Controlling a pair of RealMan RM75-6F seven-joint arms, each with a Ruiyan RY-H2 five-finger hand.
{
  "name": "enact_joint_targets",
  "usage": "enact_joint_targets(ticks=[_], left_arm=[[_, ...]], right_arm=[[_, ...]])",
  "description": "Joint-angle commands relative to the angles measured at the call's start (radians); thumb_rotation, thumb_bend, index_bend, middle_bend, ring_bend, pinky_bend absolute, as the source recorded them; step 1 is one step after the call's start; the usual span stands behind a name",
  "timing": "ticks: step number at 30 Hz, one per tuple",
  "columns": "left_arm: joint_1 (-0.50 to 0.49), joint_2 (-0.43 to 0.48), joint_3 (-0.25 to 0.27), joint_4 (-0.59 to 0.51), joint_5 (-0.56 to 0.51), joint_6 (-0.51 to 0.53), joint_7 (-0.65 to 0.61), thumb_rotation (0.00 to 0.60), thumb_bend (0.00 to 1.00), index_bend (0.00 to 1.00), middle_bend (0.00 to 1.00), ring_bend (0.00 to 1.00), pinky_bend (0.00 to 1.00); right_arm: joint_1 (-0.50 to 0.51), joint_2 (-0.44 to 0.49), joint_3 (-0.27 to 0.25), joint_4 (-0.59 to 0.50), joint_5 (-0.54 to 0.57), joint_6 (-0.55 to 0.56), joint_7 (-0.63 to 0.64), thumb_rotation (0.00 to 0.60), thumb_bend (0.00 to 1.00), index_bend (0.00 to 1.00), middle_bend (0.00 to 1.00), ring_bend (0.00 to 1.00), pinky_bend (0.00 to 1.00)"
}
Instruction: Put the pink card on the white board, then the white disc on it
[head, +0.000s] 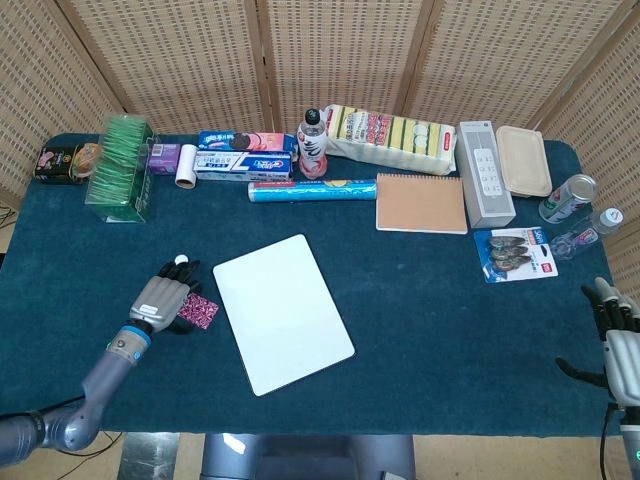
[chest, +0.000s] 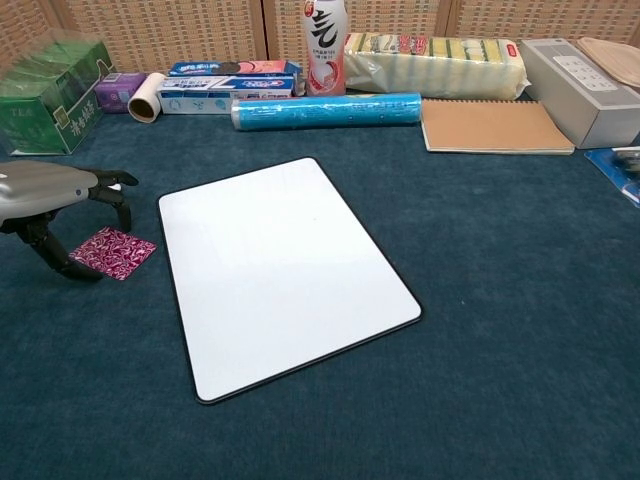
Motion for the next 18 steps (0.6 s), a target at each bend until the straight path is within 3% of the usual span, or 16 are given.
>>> enact_joint_targets(ticks=[1,18], left_arm=[[-0.003,0.001,0.002,-0.002,-0.005,0.001,0.003,0.6,0.19,0.33,0.0,0.0,0.05],[-0.018,0.001,0.015,-0.012,-0.032,0.016,0.023,0.6,0.21,0.37,0.0,0.0,0.05]], right_arm=[[0.0,0.0,0.0,0.0,0.0,0.0,-0.001,0.6,0.0,0.03,0.0,0.0,0.0],[0.001,-0.001,0.0,-0.001,0.002,-0.002,-0.004,0.6,0.0,0.03,0.0,0.0,0.0]])
